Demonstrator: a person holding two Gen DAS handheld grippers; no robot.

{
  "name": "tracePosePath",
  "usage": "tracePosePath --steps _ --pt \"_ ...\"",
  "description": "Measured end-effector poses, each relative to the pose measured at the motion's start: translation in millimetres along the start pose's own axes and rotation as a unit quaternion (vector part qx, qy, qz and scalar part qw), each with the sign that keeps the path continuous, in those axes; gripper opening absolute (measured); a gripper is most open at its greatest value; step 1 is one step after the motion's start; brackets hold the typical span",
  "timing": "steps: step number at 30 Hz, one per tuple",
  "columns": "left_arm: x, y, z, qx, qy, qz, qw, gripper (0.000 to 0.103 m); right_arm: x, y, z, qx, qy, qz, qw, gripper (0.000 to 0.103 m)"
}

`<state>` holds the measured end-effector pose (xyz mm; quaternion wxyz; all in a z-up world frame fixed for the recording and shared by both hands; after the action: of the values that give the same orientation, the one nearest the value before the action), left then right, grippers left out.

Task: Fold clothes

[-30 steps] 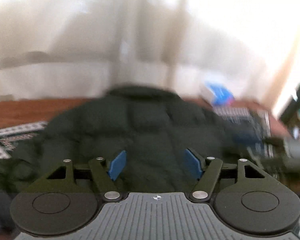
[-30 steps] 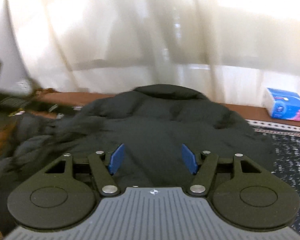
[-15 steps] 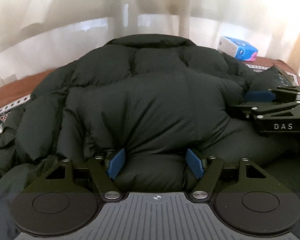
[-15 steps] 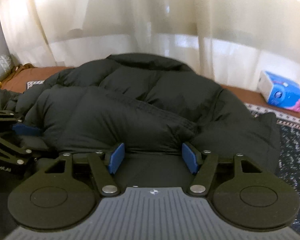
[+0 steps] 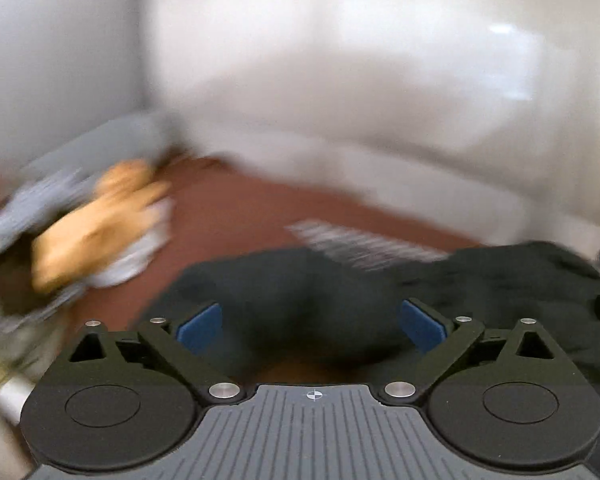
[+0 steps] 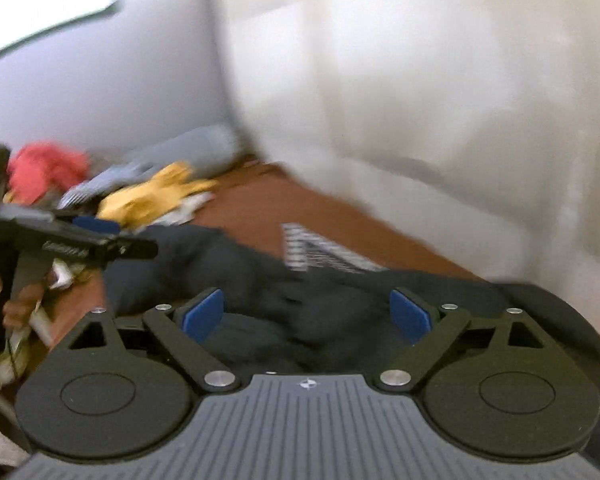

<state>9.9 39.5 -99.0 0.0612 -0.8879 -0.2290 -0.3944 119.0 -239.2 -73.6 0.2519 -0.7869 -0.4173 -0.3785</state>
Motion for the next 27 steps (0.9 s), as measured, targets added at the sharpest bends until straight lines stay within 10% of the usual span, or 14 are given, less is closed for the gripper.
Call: tracePosePath --steps 4,16,21,27 --pt "-17 -68 16 0.029 -0.04 -0.047 0.9976 0.101 41 -50 67 0.058 -0.03 -0.072 0.995 0.092" --pt "-43 -101 52 -0.059 -0.099 -0.001 0.9933 0.101 107 -174 269 0.105 -0.169 -0.224 0.954 0.09" --pt "-43 -107 58 -0.085 -0.11 -0.038 0.9895 0.101 101 -186 301 0.113 -0.249 -0.22 0.937 0.019" --pt "-27 -112 64 -0.136 -0.113 -0.122 0.9766 0.101 130 -163 266 0.104 -0.185 -0.127 0.969 0.01"
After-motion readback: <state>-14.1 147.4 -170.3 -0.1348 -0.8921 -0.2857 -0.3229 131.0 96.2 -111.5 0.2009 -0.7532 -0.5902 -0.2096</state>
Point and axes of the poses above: each gripper's, at about its wrist camera, not at the fingertips, and z roughly the way its jaws point, y to its right, x to its top, the point moved 5 cm from there along z, roughly the way its jaws point, and after that the axes turned 5 degrees about -y, right-handed, at the moved point
